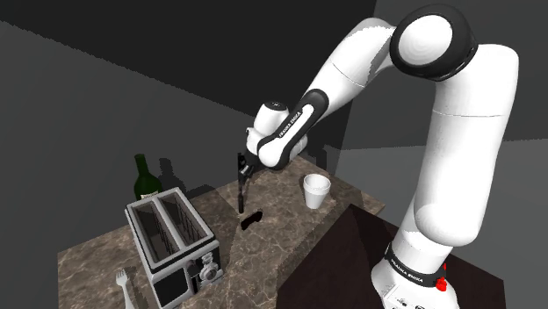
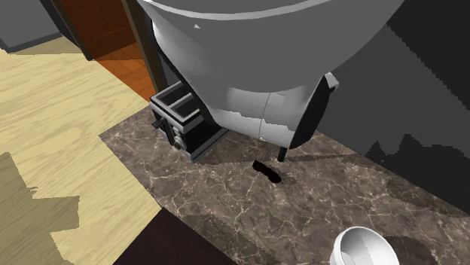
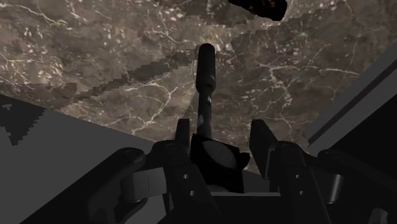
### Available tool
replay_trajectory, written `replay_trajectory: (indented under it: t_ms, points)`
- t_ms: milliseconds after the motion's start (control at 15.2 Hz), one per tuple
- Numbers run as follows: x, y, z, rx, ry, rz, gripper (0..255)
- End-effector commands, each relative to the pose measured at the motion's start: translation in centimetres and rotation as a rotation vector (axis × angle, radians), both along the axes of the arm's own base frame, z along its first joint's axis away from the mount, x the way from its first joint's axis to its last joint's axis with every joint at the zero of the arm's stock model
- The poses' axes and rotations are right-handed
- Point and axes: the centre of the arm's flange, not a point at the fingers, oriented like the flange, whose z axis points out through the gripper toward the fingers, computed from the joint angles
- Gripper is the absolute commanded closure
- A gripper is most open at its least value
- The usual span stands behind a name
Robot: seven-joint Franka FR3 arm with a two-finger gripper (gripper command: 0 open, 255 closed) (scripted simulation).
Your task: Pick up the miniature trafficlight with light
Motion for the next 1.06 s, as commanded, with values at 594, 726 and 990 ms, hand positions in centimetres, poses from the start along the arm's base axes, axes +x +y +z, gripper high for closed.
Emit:
replay_trajectory:
  t_ms: [594,726,990]
  points:
    - [0.0,0.0,5.5,0.000,0.000,0.000,255]
    - [0.0,0.0,6.6,0.000,0.000,0.000,255]
    - [0.0,0.0,7.7,0.000,0.000,0.000,255]
